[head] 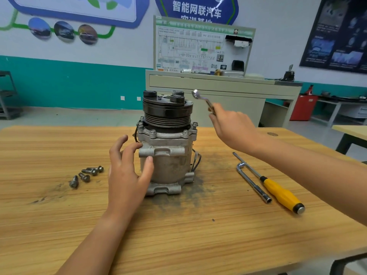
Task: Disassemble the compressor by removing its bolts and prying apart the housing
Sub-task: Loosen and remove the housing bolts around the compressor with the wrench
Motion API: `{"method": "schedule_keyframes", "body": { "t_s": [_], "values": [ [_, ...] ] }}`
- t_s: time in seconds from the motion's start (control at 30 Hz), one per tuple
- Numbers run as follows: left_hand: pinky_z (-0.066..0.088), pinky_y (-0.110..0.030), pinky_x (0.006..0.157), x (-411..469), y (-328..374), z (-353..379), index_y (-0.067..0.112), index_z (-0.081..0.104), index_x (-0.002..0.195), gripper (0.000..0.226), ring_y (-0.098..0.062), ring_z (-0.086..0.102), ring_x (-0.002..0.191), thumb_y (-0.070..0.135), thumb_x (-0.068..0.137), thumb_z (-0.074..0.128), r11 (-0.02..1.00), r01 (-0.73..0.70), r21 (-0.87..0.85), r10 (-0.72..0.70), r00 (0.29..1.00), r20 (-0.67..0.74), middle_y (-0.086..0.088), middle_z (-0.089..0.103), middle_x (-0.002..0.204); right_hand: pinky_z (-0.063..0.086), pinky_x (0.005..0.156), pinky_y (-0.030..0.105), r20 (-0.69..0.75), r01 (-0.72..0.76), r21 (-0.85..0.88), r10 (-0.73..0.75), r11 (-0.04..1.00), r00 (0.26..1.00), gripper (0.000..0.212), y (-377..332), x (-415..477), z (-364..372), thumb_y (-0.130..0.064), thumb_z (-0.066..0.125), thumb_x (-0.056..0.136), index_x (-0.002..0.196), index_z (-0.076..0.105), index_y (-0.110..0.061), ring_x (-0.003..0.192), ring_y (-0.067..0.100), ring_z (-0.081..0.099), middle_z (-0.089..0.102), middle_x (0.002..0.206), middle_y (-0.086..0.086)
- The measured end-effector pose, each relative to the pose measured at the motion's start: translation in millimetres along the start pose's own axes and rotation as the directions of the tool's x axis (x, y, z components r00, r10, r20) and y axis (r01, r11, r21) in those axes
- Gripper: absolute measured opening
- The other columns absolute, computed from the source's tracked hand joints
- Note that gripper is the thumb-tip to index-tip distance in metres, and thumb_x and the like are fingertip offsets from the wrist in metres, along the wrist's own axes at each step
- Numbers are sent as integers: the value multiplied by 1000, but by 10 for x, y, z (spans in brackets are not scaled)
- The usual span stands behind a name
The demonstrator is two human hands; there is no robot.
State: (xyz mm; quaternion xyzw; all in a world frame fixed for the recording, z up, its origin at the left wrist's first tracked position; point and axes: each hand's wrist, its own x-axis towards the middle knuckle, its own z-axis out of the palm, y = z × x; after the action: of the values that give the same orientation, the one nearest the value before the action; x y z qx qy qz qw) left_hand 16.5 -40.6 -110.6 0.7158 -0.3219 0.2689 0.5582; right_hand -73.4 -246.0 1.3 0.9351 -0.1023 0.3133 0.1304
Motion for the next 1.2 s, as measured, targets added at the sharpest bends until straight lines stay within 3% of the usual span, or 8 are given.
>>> {"method": "schedule_keyframes", "body": {
  "t_s": [0.13, 0.33, 0.47, 0.63, 0.77, 0.87, 1.03, 1.2],
  "values": [
    [44, -50, 91, 6, 9, -10, 9, 56, 115, 30, -8, 38, 117, 13, 86, 62, 1000, 15, 5, -15, 1000, 0, -8, 33, 141, 23, 41, 26, 102, -30, -38, 34, 999, 994, 23, -4, -241, -242, -22, 31, 100, 115, 44, -10, 46, 13, 38, 39, 56, -3],
    [44, -39, 83, 8, 6, -18, 8, 57, 114, 29, 1, 37, 109, 12, 85, 62, 1000, -3, -7, 3, 1000, -15, -9, 33, 141, 25, 41, 25, 277, -28, -200, 84, 979, 957, 22, -59, -329, -360, -10, 38, 97, 117, 46, -15, 52, 12, 39, 42, 62, -1],
    [40, -33, 76, 6, -16, -6, 3, 59, 109, 26, 31, 24, 106, 5, 84, 63, 997, -68, -23, 67, 997, -43, -16, 35, 139, 26, 41, 24, 318, 14, -250, 69, 968, 946, 27, -127, -224, -400, -6, 40, 95, 120, 46, -15, 52, 11, 39, 41, 62, -1],
    [33, -17, 79, -1, -37, 9, 1, 59, 107, 25, 37, 17, 105, 3, 83, 64, 995, -101, -23, 100, 994, -49, -19, 36, 138, 21, 37, 25, 385, 183, -439, 0, 879, 923, 34, -343, -176, -561, 5, 44, 87, 119, 45, -5, 45, 14, 29, 31, 58, 2],
    [38, -30, 79, 1, -29, 3, 3, 60, 108, 25, 36, 18, 105, 4, 83, 64, 997, -71, -36, 69, 996, -53, -16, 35, 139, 21, 37, 26, 469, 303, -512, -34, 803, 883, 29, -476, -139, -659, 5, 47, 88, 117, 50, 0, 44, 16, 27, 28, 59, 3],
    [43, -35, 77, 5, -3, -7, 3, 59, 109, 26, 32, 23, 104, 5, 84, 64, 997, -58, -46, 56, 997, -48, -16, 34, 140, 24, 37, 25, 484, 318, -519, -34, 793, 874, 30, -474, -111, -684, -3, 44, 91, 120, 50, -3, 45, 15, 29, 30, 59, 1],
    [42, -31, 68, 20, 5, -22, 8, 57, 114, 31, -7, 47, 82, 13, 85, 62, 1000, -16, -8, 15, 1000, -17, -7, 31, 143, 23, 39, 24, 520, 333, -457, -57, 825, 852, 31, -353, -28, -726, -21, 36, 94, 121, 46, -9, 48, 11, 31, 32, 59, -2],
    [42, -34, 80, 34, 1, -18, 8, 55, 115, 33, -2, 40, 103, 9, 83, 63, 1000, -16, -22, 15, 999, -35, -9, 32, 141, 22, 39, 25, 499, 360, -474, -93, 803, 862, 36, -162, 33, -651, -18, 30, 96, 130, 37, -11, 46, 12, 35, 39, 56, -2]
  ]
}}
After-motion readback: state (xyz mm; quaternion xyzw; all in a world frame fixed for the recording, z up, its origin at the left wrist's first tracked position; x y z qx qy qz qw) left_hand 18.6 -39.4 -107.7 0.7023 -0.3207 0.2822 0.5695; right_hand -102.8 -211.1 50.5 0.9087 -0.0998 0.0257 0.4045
